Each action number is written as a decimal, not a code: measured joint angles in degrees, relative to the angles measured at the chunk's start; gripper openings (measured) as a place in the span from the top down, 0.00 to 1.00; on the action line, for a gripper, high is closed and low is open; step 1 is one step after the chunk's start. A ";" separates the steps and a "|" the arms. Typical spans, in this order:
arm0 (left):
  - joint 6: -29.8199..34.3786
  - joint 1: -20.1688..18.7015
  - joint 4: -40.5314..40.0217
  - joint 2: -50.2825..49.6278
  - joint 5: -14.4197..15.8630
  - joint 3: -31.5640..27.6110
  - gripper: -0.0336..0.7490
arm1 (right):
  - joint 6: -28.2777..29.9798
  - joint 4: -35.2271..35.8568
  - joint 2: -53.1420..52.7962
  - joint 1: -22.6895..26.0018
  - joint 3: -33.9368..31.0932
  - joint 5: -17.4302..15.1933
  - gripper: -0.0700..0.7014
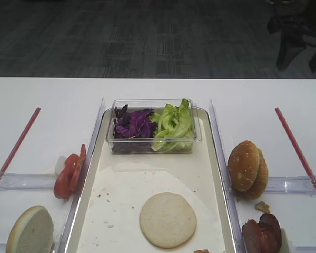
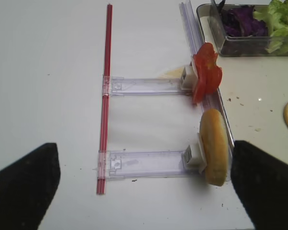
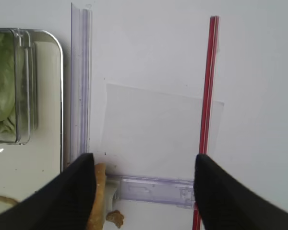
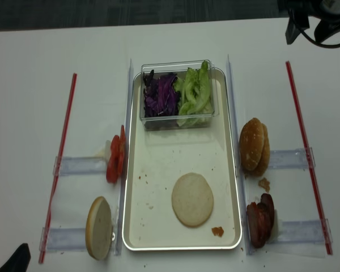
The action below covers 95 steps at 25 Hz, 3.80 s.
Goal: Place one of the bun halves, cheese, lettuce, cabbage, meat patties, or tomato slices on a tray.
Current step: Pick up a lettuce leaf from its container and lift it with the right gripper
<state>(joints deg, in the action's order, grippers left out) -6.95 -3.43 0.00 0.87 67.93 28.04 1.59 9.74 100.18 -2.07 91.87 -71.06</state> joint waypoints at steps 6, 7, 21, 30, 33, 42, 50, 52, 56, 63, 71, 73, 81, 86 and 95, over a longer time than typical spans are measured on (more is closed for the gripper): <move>0.00 0.00 0.00 0.00 0.00 0.00 0.10 | 0.12 0.00 3.45 0.00 3.47 0.00 0.27; 0.00 0.00 0.00 0.00 0.00 0.00 0.10 | 0.12 0.00 3.89 0.00 3.92 0.00 0.27; 0.00 0.00 0.00 0.00 0.00 0.00 0.10 | 0.25 -0.80 12.11 0.00 11.59 0.00 0.30; 0.00 0.00 0.00 0.00 0.00 0.00 0.10 | 0.35 -0.68 16.26 0.00 14.66 0.00 0.31; 0.00 0.00 0.00 0.00 0.00 0.00 0.10 | 0.25 0.64 17.26 0.00 15.32 0.00 0.32; 0.00 0.00 0.00 0.00 0.00 0.00 0.10 | -0.33 0.93 19.03 -5.25 17.92 0.03 0.35; 0.00 0.00 0.00 0.00 0.00 0.00 0.10 | -3.70 0.45 22.60 -11.29 23.49 0.03 0.36; 0.00 0.00 0.00 0.00 0.00 0.00 0.10 | -4.43 0.45 23.37 -12.38 25.14 0.03 0.36; 0.00 0.00 0.00 0.00 0.00 0.00 0.10 | -5.74 0.58 24.63 -14.08 26.58 0.03 0.36; 0.00 0.00 0.00 0.00 0.00 0.00 0.10 | -6.93 2.35 25.87 -16.69 26.71 0.03 0.36; 0.00 0.00 0.00 0.00 0.00 0.00 0.10 | -9.62 2.62 27.97 -21.34 26.93 0.03 0.36; 0.00 0.00 0.00 0.00 0.00 0.00 0.10 | -10.15 2.62 28.32 -22.05 26.93 0.03 0.36; 0.00 0.00 0.00 0.00 0.00 0.00 0.10 | -12.14 2.62 28.32 -22.86 26.93 0.03 0.38; 0.00 0.00 0.00 0.00 0.00 0.00 0.10 | -12.94 2.54 29.17 -22.86 26.93 0.03 0.38; 0.00 0.00 0.00 0.00 0.00 0.00 0.10 | -13.60 2.42 30.29 -22.86 22.51 0.23 0.38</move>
<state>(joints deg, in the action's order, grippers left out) -6.95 -3.43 0.00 0.87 67.93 28.04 -12.01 12.16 130.46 -24.93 114.38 -70.83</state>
